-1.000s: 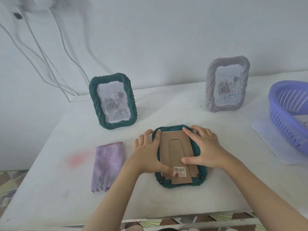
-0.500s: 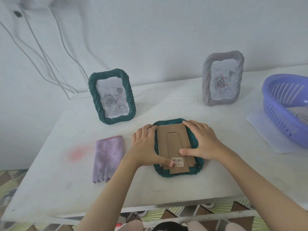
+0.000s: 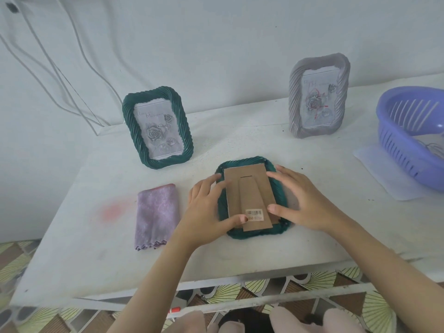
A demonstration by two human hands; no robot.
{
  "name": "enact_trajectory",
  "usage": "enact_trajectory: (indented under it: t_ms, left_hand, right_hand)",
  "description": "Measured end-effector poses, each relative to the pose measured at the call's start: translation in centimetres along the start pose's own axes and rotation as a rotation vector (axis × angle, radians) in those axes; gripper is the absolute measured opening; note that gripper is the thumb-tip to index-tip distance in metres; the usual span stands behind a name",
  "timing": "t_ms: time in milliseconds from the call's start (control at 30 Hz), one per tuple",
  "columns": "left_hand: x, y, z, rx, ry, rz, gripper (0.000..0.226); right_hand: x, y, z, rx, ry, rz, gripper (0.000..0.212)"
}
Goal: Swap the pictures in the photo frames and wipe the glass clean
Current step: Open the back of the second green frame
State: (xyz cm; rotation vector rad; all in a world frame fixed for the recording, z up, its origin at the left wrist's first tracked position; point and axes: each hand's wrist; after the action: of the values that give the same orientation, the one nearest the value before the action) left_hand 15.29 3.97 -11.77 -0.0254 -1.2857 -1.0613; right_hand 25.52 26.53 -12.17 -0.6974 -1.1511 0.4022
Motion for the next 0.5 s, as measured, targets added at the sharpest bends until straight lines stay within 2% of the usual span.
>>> enact_trajectory:
  t_ms: [167, 333, 500]
  left_hand:
    - [1.0, -0.4, -3.3, 0.021, 0.024, -0.154, 0.07]
    - [0.2, -0.4, -4.9, 0.078, 0.112, -0.22, 0.033]
    - [-0.3, -0.1, -5.3, 0.111, 0.141, -0.241, 0.026]
  right_hand:
    - [0.8, 0.1, -3.9, 0.048, 0.038, 0.043, 0.061]
    - [0.3, 0.1, -5.4, 0.049, 0.129, 0.061, 0.035]
    - [-0.2, 0.1, -5.4, 0.031, 0.163, 0.117, 0.028]
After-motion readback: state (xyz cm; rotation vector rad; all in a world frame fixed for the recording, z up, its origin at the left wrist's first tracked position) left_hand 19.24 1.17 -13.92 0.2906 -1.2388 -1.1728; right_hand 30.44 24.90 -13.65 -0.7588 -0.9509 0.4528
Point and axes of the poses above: each hand's wrist, its own z-axis towards the middle knuckle, its own x-axis out of the back of the hand, y = z × x, and after that the axes turned 14 degrees about y, right-handed
